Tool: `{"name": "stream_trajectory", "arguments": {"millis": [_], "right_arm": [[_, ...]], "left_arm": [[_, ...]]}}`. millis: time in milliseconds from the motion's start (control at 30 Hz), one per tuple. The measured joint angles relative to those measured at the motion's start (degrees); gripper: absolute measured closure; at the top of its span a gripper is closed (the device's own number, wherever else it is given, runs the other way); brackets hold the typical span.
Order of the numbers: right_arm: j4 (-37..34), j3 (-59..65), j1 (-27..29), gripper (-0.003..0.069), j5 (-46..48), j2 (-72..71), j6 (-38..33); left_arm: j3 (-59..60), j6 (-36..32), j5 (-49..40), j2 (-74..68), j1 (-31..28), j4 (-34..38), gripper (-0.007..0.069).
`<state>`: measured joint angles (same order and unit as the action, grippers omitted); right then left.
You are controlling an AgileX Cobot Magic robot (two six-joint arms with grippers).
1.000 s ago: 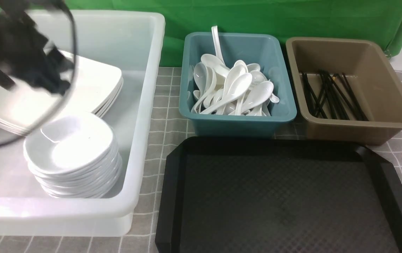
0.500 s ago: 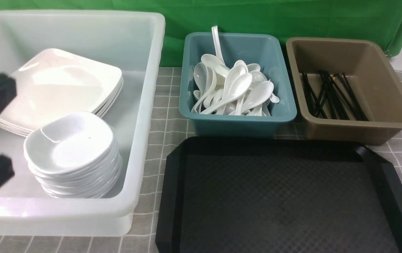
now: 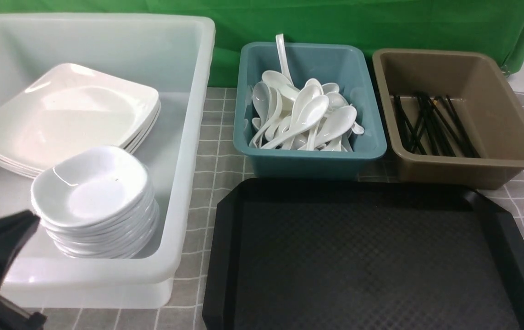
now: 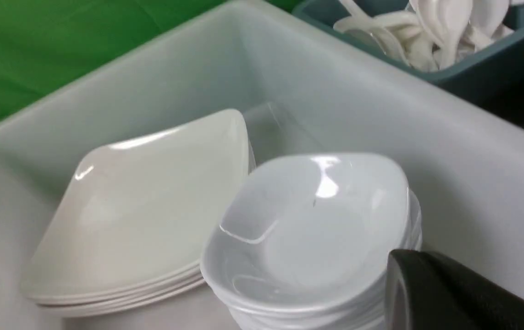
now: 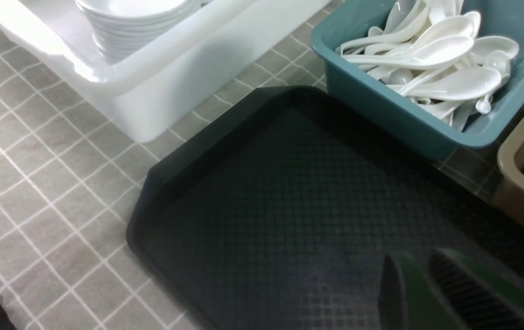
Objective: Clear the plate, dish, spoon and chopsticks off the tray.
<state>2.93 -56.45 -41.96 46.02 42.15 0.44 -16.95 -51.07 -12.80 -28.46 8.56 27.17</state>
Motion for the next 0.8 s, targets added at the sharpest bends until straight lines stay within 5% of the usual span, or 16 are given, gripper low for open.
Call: {"name": "stream_trajectory", "arguments": {"millis": [133,267,567,800], "right_arm": [[-0.1,0.0,1.9,0.0552,-0.4,-0.5,0.0],[-1.0,3.2,11.3,0.0631,-2.9,-4.8,-0.4],[-2.9,43.2,33.1,0.0641,-30.0,-32.5,-6.8],[-2.9,56.7,36.7,0.0641,-33.0,-42.0,-3.4]], "left_arm": [[2.6,0.0,0.1,0.0,0.0,-0.4,0.0619],[4.9,0.0,0.3,0.0,0.0,-0.5,0.0619],[5.9,0.0,2.2,0.2,0.0,-0.5,0.0619],[6.0,0.1,2.3,0.2,0.0,-0.5,0.0619]]}}
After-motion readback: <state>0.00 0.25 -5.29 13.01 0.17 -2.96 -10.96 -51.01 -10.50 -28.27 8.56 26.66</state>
